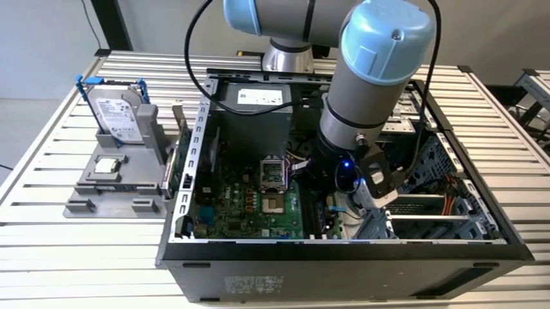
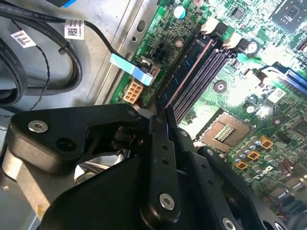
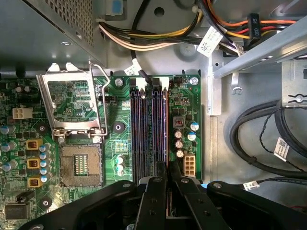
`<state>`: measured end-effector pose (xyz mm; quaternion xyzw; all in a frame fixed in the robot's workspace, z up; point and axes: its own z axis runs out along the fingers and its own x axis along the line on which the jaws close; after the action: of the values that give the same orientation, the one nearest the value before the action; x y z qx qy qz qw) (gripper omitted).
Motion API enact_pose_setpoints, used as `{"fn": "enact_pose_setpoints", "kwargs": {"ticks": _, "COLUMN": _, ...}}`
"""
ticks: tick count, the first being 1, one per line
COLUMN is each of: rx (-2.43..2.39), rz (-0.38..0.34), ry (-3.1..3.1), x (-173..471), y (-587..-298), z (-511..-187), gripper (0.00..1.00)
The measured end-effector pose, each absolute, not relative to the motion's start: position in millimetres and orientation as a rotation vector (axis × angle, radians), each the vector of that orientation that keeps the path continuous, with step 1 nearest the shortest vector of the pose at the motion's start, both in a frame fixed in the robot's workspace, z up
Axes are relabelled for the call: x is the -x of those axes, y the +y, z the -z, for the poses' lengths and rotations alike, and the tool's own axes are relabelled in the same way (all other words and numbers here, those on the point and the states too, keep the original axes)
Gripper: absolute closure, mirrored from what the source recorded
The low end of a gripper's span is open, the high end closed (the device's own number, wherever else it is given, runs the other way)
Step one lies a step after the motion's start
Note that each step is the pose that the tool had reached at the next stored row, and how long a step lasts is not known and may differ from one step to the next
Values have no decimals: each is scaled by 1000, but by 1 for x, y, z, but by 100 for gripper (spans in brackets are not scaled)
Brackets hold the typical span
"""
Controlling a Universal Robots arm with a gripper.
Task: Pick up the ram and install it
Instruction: 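Insert the ram into the slot, then press down the ram until it locks into place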
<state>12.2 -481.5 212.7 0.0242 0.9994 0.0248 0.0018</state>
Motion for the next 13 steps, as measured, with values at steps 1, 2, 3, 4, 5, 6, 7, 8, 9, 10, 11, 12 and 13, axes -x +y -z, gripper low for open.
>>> {"fn": "enact_pose_setpoints", "kwargs": {"ticks": 1, "rx": -76, "rz": -77, "ry": 3136, "x": -12, "y": -482, "z": -213, "gripper": 100}}
{"fn": "enact_pose_setpoints", "kwargs": {"ticks": 2, "rx": -76, "rz": -78, "ry": 3136, "x": -12, "y": -482, "z": -212, "gripper": 0}}
{"fn": "enact_pose_setpoints", "kwargs": {"ticks": 3, "rx": -76, "rz": -78, "ry": 3136, "x": -12, "y": -482, "z": -212, "gripper": 0}}
{"fn": "enact_pose_setpoints", "kwargs": {"ticks": 4, "rx": -76, "rz": -78, "ry": 3136, "x": -12, "y": -481, "z": -212, "gripper": 0}}
{"fn": "enact_pose_setpoints", "kwargs": {"ticks": 5, "rx": -76, "rz": -78, "ry": 3136, "x": -12, "y": -481, "z": -212, "gripper": 0}}
{"fn": "enact_pose_setpoints", "kwargs": {"ticks": 6, "rx": -77, "rz": -78, "ry": 3136, "x": -12, "y": -481, "z": -215, "gripper": 0}}
{"fn": "enact_pose_setpoints", "kwargs": {"ticks": 7, "rx": -78, "rz": -78, "ry": 3136, "x": -12, "y": -481, "z": -220, "gripper": 0}}
{"fn": "enact_pose_setpoints", "kwargs": {"ticks": 8, "rx": -78, "rz": -78, "ry": 3136, "x": -12, "y": -481, "z": -224, "gripper": 0}}
{"fn": "enact_pose_setpoints", "kwargs": {"ticks": 9, "rx": -78, "rz": -78, "ry": 3136, "x": -12, "y": -481, "z": -229, "gripper": 0}}
{"fn": "enact_pose_setpoints", "kwargs": {"ticks": 10, "rx": -78, "rz": -78, "ry": 3136, "x": -12, "y": -481, "z": -233, "gripper": 0}}
{"fn": "enact_pose_setpoints", "kwargs": {"ticks": 11, "rx": -78, "rz": -78, "ry": 3136, "x": -12, "y": -481, "z": -238, "gripper": 0}}
{"fn": "enact_pose_setpoints", "kwargs": {"ticks": 12, "rx": -78, "rz": -78, "ry": 3136, "x": -12, "y": -481, "z": -243, "gripper": 0}}
{"fn": "enact_pose_setpoints", "kwargs": {"ticks": 13, "rx": -78, "rz": -78, "ry": 3136, "x": -12, "y": -481, "z": -247, "gripper": 0}}
